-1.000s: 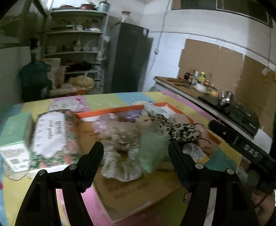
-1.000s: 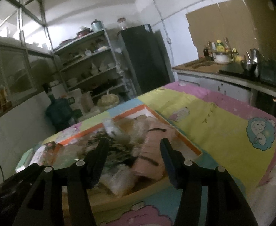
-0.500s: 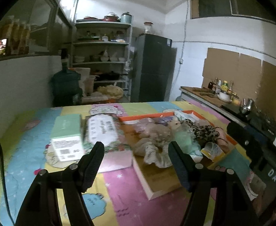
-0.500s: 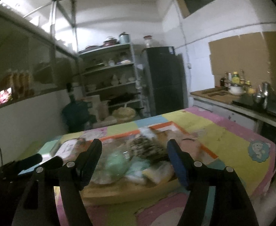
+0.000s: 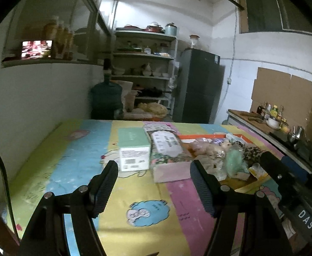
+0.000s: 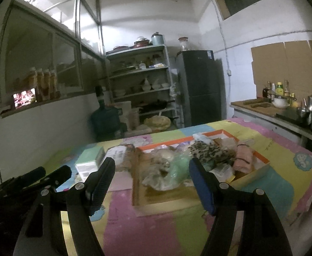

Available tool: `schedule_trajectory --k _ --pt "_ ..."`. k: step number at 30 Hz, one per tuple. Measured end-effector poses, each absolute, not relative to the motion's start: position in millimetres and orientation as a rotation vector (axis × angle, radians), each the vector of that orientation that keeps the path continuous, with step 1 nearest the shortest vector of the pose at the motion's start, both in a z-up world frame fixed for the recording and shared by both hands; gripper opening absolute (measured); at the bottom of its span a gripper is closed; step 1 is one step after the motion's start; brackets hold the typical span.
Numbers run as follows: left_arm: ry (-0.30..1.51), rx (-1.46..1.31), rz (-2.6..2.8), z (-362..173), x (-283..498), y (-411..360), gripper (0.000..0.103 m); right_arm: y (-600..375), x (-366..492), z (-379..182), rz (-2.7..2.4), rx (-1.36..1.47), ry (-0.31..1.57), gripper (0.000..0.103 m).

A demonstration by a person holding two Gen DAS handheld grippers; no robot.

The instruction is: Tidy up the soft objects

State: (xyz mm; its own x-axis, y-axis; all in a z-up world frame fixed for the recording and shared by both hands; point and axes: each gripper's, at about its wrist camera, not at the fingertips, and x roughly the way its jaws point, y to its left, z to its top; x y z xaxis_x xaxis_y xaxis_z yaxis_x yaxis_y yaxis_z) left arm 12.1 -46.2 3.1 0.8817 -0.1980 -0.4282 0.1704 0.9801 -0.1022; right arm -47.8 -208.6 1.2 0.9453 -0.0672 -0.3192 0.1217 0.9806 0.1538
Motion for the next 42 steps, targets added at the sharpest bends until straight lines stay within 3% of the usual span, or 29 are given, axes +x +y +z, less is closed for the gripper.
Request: schedule_trajectory --k 42 --pt "0.413 -0.037 -0.135 15.2 -43.6 -11.1 0.07 -160.5 -91.3 13.6 -0.13 0.071 0.32 0.074"
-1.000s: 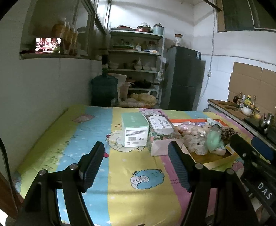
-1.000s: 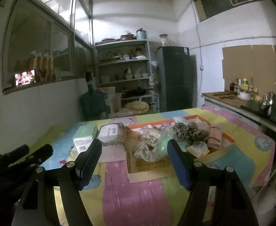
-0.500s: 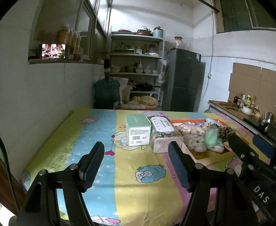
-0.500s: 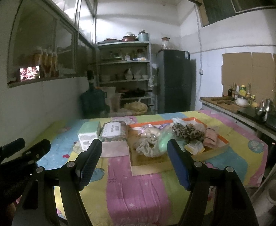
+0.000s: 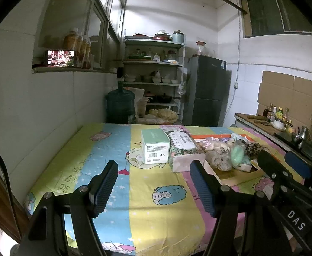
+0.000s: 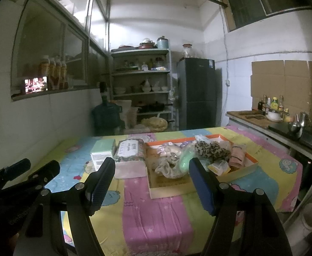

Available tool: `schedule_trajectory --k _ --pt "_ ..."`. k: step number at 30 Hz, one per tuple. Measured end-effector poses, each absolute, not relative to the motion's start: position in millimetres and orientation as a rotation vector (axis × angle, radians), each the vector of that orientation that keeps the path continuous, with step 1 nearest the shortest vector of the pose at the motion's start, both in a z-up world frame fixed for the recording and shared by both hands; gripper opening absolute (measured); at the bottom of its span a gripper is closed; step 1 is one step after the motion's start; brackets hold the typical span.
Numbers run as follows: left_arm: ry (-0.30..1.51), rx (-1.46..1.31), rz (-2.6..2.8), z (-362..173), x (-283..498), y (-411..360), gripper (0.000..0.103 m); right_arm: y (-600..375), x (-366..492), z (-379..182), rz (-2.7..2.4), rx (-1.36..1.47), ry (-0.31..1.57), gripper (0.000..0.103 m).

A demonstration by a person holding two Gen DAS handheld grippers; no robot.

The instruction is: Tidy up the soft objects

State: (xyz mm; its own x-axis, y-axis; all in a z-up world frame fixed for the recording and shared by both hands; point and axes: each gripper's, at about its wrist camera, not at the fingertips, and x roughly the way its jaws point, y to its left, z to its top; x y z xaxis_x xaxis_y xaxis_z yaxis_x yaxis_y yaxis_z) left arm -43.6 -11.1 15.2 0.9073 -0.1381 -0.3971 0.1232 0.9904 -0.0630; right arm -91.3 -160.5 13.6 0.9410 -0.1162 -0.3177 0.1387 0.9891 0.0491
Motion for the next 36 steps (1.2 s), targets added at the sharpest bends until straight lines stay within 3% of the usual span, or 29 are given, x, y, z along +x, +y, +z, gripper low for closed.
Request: schedule_trajectory --k 36 --pt "0.413 -0.036 -0.136 14.6 -44.3 -11.8 0.07 -155.3 -92.6 14.9 -0.128 0.071 0.321 0.074"
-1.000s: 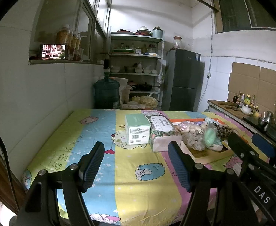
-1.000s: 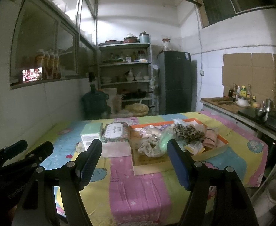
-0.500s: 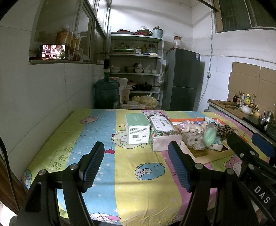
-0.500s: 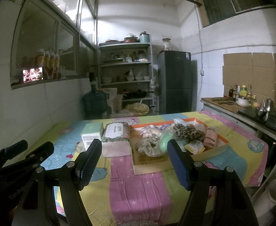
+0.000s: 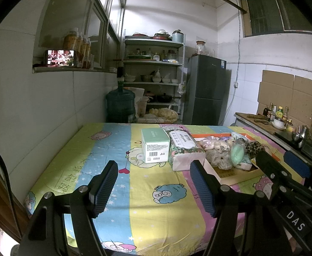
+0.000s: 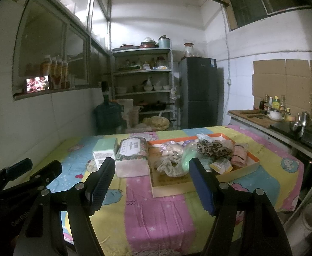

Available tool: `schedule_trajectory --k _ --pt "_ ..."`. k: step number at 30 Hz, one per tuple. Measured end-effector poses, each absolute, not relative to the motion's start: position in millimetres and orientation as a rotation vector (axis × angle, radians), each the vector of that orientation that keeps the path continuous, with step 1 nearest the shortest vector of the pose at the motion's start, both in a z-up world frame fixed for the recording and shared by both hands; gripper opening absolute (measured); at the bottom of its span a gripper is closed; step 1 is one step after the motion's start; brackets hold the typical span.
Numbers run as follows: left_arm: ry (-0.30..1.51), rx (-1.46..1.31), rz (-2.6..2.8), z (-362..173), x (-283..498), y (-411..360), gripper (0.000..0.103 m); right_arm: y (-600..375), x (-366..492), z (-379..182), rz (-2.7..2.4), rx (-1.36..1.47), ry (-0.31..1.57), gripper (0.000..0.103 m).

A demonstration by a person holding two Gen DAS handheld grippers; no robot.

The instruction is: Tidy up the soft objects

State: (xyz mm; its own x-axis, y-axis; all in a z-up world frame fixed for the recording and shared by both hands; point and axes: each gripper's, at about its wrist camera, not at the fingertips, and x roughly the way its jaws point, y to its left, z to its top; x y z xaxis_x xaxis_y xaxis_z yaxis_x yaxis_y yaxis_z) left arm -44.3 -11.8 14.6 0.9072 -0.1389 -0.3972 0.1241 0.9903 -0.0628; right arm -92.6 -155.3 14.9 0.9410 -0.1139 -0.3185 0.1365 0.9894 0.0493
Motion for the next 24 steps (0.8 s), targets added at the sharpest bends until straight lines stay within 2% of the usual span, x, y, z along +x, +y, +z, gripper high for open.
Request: schedule_trajectory --k 24 --pt "0.412 -0.036 -0.135 14.5 -44.8 -12.5 0.07 -153.6 -92.1 15.2 -0.128 0.071 0.321 0.074"
